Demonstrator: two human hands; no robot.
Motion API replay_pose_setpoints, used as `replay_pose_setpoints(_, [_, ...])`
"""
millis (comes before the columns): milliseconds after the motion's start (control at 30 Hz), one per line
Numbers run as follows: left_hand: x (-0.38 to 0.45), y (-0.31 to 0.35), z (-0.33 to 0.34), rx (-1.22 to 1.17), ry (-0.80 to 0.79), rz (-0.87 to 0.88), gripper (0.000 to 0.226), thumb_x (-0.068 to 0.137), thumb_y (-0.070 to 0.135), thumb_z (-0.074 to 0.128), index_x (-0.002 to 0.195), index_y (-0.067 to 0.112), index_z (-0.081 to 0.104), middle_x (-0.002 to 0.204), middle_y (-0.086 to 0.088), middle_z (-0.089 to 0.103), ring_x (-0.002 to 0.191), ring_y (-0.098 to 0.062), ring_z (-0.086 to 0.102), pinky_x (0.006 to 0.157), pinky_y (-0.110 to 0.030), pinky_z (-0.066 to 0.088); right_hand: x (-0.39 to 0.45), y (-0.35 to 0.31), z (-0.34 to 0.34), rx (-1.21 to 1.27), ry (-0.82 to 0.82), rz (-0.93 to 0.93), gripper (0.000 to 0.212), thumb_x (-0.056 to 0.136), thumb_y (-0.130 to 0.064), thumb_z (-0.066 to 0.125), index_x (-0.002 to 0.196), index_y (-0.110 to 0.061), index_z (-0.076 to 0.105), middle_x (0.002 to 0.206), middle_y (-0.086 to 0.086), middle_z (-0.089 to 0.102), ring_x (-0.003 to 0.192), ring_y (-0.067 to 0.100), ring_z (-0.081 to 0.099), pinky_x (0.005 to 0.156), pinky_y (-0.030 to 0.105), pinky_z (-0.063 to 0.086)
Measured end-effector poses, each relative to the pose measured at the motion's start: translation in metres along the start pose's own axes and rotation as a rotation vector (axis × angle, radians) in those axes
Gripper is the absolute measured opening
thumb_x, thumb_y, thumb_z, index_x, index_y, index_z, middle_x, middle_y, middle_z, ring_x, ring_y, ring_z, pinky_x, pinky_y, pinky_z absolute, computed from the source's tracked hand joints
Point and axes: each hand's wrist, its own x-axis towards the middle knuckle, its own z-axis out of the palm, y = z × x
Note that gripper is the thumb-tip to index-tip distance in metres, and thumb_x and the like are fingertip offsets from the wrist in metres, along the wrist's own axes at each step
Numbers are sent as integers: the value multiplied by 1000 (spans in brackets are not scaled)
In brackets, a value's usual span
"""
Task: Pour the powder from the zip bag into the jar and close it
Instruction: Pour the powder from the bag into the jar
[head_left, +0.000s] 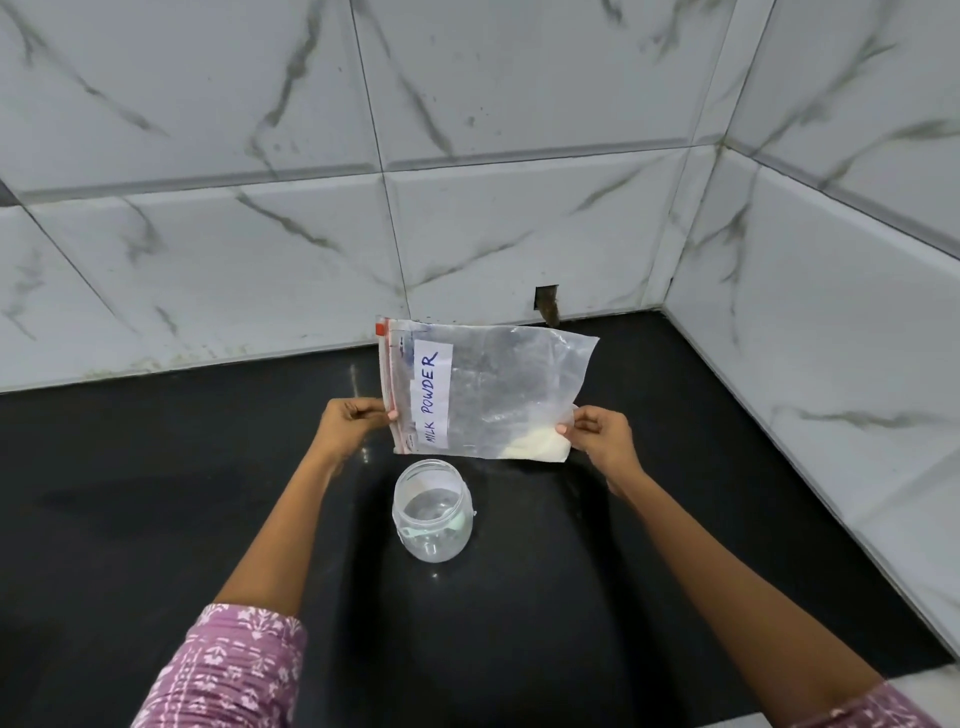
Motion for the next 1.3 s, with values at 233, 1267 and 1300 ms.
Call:
replay_pose_setpoints(233, [1, 14, -4, -105, 127, 74, 25, 78, -1, 69, 103, -5, 67, 67, 13, 73, 66, 4, 66, 64, -7, 49, -6, -24, -8, 91, -87, -47, 5, 88, -14, 64, 88, -10, 63, 88, 4, 70, 78, 10, 65, 73, 26, 51])
replay_pose_setpoints(1267, [-116, 74, 10, -339, 399, 282, 7, 82, 10, 70, 84, 17, 71, 70, 14, 73, 73, 0, 68, 73, -14, 54, -96, -95, -44, 299, -251, -239, 23, 85, -11, 67, 107, -10, 62, 97, 5, 72, 87, 15, 72, 67, 23, 58])
replay_pose_setpoints(1300, [-120, 73, 12, -342, 399, 266, 7, 82, 10, 70, 84, 16, 71, 69, 14, 74, 73, -1, 68, 74, -14, 54, -98, -97, -46, 283, -251, -256, 24, 85, -10, 67, 108, -9, 61, 98, 7, 71, 88, 16, 72, 68, 24, 58])
